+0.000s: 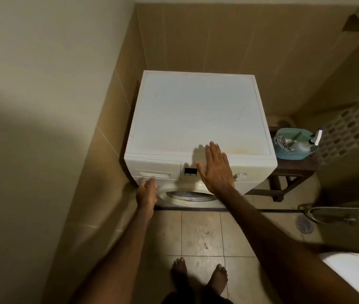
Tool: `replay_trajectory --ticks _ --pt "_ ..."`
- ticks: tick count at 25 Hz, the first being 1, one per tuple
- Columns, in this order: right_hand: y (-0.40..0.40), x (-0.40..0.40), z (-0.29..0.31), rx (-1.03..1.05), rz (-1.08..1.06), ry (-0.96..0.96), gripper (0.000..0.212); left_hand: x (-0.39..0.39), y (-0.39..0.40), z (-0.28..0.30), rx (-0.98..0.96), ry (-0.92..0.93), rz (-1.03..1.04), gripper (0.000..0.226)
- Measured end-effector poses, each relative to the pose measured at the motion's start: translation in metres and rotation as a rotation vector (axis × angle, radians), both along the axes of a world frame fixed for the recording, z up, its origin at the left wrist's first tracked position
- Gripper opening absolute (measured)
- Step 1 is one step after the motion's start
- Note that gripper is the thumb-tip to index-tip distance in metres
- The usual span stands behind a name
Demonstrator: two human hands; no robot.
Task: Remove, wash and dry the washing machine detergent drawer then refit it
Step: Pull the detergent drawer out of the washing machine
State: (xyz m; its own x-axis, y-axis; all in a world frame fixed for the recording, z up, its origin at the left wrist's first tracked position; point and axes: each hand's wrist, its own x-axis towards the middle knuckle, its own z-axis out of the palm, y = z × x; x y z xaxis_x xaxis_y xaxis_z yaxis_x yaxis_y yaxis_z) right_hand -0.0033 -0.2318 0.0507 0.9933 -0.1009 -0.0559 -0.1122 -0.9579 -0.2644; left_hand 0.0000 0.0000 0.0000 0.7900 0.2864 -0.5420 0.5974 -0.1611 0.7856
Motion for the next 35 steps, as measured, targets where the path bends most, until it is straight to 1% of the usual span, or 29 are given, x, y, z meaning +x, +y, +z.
replay_trajectory --ticks 2,3,5,7,9,10,14,18,20,23,26,30,35 --pt "0.003 0.002 -0.009 -0.042 0.014 0.06 0.073 0.003 0.006 -0.014 -0.208 0.109 0.049 0.029" --pt "0.003 0.002 -0.016 -0.062 0.012 0.079 0.074 0.003 0.008 -0.02 -0.287 0.143 0.062 0.03" --pt "0.004 0.002 -0.028 -0.066 0.024 0.097 0.075 0.006 0.009 -0.029 -0.502 0.187 0.113 0.046" --pt "0.005 0.005 -0.036 -0.069 0.043 0.118 0.075 0.02 0.007 -0.029 -0.688 0.178 0.156 0.059" --pt "0.002 0.007 -0.042 -0.092 0.065 0.138 0.078 0.036 0.002 -0.029 -0.808 0.158 0.223 0.063" --pt "0.001 0.007 -0.045 -0.11 0.072 0.157 0.081 0.042 0.001 -0.028 -0.833 0.162 0.248 0.064" --pt "0.001 0.001 -0.056 -0.209 0.085 0.218 0.095 0.05 -0.002 -0.044 -0.846 0.18 0.311 0.053" --pt "0.003 0.001 -0.062 -0.267 0.081 0.21 0.104 0.06 -0.003 -0.053 -0.957 0.14 0.398 0.068" --pt "0.005 0.007 -0.064 -0.276 0.078 0.209 0.109 0.067 -0.006 -0.052 -0.955 0.099 0.419 0.06" --pt "0.007 0.025 -0.067 -0.284 0.064 0.222 0.115 0.073 -0.009 -0.055 -0.929 0.081 0.39 0.044" --pt "0.01 0.035 -0.072 -0.277 0.053 0.201 0.117 0.077 -0.008 -0.058 -0.93 0.096 0.343 0.043" --pt "0.011 0.033 -0.076 -0.294 0.051 0.183 0.117 0.08 -0.01 -0.058 -0.929 0.08 0.328 0.031" --pt "0.008 0.03 -0.077 -0.298 0.068 0.175 0.119 0.083 -0.01 -0.062 -0.893 0.05 0.302 0.038"
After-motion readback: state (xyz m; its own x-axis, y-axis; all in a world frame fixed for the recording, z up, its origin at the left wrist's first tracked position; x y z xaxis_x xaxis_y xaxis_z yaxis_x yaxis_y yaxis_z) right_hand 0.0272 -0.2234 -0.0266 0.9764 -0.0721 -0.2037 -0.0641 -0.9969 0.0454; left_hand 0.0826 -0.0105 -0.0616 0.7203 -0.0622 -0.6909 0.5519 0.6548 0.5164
